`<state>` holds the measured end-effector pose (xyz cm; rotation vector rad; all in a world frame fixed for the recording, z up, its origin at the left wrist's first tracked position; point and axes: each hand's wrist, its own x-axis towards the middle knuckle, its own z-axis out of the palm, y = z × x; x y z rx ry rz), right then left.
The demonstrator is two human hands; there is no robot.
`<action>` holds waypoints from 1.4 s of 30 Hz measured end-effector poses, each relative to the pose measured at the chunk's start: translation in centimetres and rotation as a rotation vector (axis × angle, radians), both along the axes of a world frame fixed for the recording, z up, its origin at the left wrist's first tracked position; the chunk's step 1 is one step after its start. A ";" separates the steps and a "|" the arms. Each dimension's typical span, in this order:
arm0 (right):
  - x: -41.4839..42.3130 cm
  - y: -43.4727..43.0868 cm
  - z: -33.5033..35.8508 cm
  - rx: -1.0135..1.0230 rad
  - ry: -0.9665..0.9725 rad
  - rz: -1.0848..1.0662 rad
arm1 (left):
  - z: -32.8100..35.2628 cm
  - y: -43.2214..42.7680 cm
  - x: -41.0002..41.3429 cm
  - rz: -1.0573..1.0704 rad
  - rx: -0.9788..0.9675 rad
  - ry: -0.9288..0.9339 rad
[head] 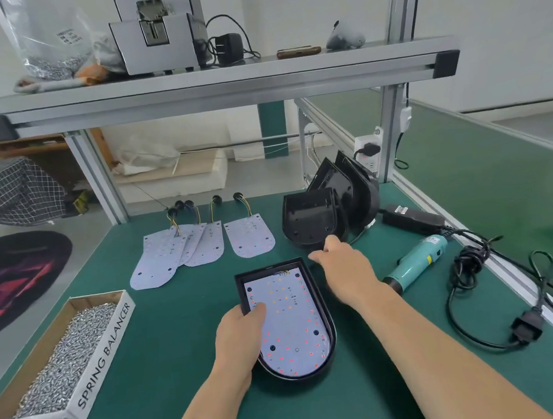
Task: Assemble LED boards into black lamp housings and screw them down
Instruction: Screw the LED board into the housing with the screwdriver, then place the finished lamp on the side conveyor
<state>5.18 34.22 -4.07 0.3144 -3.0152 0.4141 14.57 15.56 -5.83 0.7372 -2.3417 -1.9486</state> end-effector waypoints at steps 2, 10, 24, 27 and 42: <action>-0.1 -0.2 0.1 0.093 0.062 -0.063 | 0.1 0.0 0.0 0.003 0.006 -0.002; 1.1 1.0 1.0 0.047 0.074 0.187 | 0.1 0.0 0.3 0.036 0.009 0.028; 1.8 -2.6 3.9 -0.736 -0.656 0.070 | -0.4 -0.6 0.6 0.165 0.052 0.156; 2.1 -2.9 3.4 -0.737 -0.555 0.066 | -0.4 -0.7 0.6 0.169 0.034 0.171; 3.9 1.1 9.1 -1.037 -0.013 -0.012 | -0.4 -0.1 1.4 0.150 0.173 0.265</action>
